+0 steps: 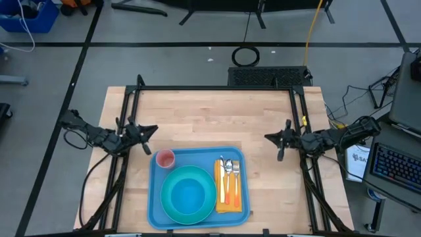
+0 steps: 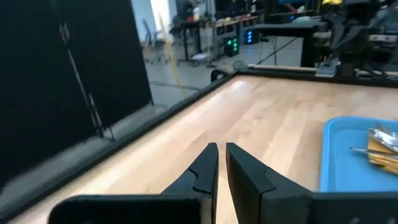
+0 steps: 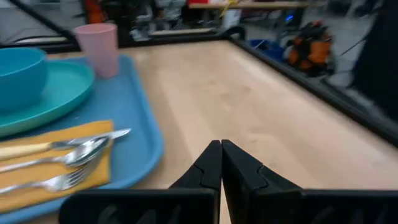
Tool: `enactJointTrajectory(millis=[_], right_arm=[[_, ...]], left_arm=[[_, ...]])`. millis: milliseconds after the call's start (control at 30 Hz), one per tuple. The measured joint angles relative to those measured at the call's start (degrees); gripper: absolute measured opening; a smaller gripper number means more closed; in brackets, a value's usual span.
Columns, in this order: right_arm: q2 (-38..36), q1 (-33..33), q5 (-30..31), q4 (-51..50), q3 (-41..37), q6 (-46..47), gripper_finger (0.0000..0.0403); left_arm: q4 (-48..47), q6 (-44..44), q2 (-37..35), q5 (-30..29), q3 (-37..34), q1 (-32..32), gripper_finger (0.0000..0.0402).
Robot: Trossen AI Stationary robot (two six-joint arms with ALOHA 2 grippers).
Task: Set up tray
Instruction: Return to Home Position
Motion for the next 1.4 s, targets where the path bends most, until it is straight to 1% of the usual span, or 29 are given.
enactJointTrajectory(millis=[67,200,300,367,500,667,900,967,1400], right_arm=[[0.0,0.0,2.2,1.6,0.0,-1.8,0.0],[0.0,0.0,5.2,4.5,-0.1,-5.7,0.0],[0.0,0.0,6.7,5.6,-0.2,-8.3,0.0],[0.2,0.0,6.6,6.3,-0.3,-7.9,0.0],[0.6,0.0,6.6,8.5,-1.2,-6.9,0.0],[0.7,0.0,6.5,9.2,-3.9,-0.3,0.0],[2.7,0.0,6.5,21.6,-4.5,0.8,0.0],[2.6,0.0,6.5,23.8,-4.5,0.8,0.0],[2.6,0.0,6.5,25.4,-4.5,0.8,0.0]], left_arm=[[1.2,-1.2,0.3,-0.9,-0.5,0.0,0.0037],[1.6,-2.0,0.6,-0.8,-0.5,0.0,0.0037],[1.4,-5.2,0.7,0.0,-0.5,0.0,0.0037],[1.4,-7.4,0.7,0.5,-0.5,0.0,0.0037],[1.4,-8.3,0.7,0.8,-0.5,0.0,0.0037],[1.4,-8.3,0.7,0.8,-0.5,0.0,0.0037],[1.3,-8.4,0.7,0.8,-0.5,0.0,0.0037],[1.3,-8.4,0.7,0.8,-0.5,0.0,0.0037],[1.3,-8.4,0.7,0.8,-0.5,0.0,0.0037]])
